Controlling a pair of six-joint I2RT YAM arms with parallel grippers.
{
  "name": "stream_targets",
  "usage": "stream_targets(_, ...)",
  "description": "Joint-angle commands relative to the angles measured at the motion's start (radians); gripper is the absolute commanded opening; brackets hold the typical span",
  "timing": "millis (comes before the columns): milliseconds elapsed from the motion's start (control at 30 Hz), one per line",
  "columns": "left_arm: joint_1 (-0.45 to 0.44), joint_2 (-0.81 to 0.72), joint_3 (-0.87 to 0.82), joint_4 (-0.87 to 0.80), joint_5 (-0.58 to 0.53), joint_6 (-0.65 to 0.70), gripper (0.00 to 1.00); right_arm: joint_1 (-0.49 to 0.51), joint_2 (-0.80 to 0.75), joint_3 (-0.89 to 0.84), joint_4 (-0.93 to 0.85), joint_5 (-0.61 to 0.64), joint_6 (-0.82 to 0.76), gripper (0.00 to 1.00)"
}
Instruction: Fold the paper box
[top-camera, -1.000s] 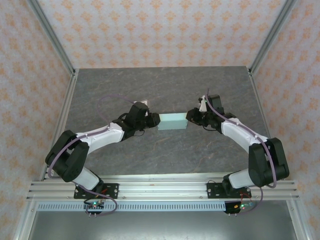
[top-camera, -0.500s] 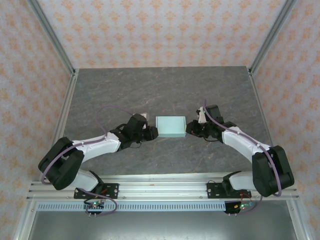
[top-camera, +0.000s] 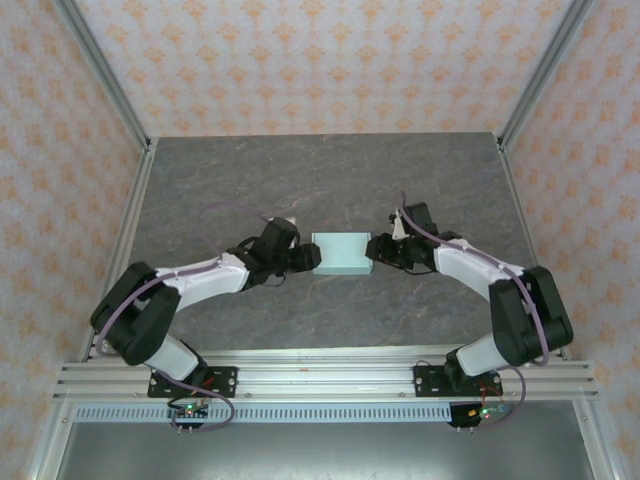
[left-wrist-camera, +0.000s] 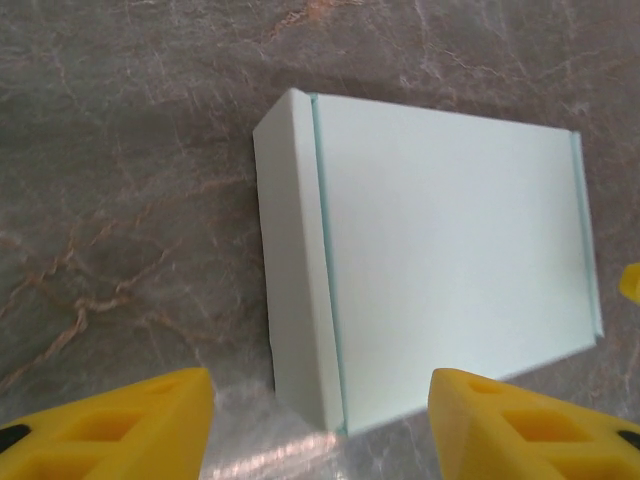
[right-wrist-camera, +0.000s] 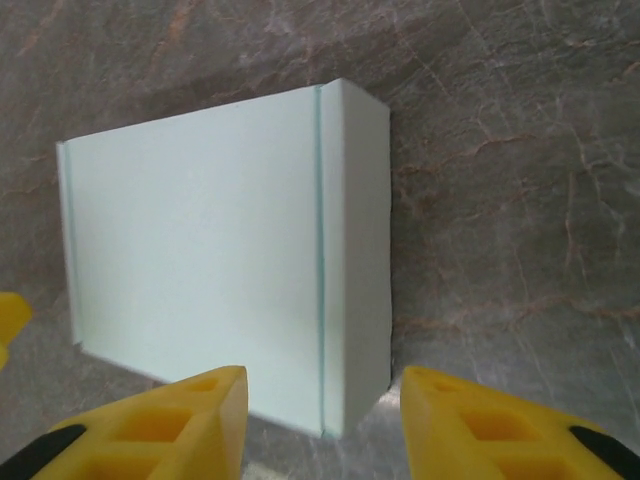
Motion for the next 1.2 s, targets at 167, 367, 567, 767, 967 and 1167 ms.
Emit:
stream_targets(167,0.012,0.143,0.112,0.04,0.049,0.001,0.59,0.008,0.108,0.077,0.098,-0.015,0.026,0.41)
stream_targets(367,0.048,0.214,0.179,0.037,0.069,0.011,0.57,0.007,0.18,0.14,0.141,-0.024,0.063,0.34)
stream_targets(567,0.102,0.304,0.286,-0.017,0.047,0.044,0.57,0.008,0.288,0.275,0.132,0.043,0.065,0.34)
stream_targets(767,0.17,0.39,0.419,-0.101,-0.008,0.111,0.58,0.009,0.42,0.452,0.074,0.14,0.04,0.35)
stream_targets(967,0.189,0.273,0.402,-0.098,-0.126,0.203,0.66,0.007,0.364,0.51,0.007,0.252,-0.055,0.44)
stream_targets(1167,0.199,0.023,0.223,-0.012,-0.309,0.31,0.71,0.009,0.125,0.426,-0.047,0.488,-0.193,0.58)
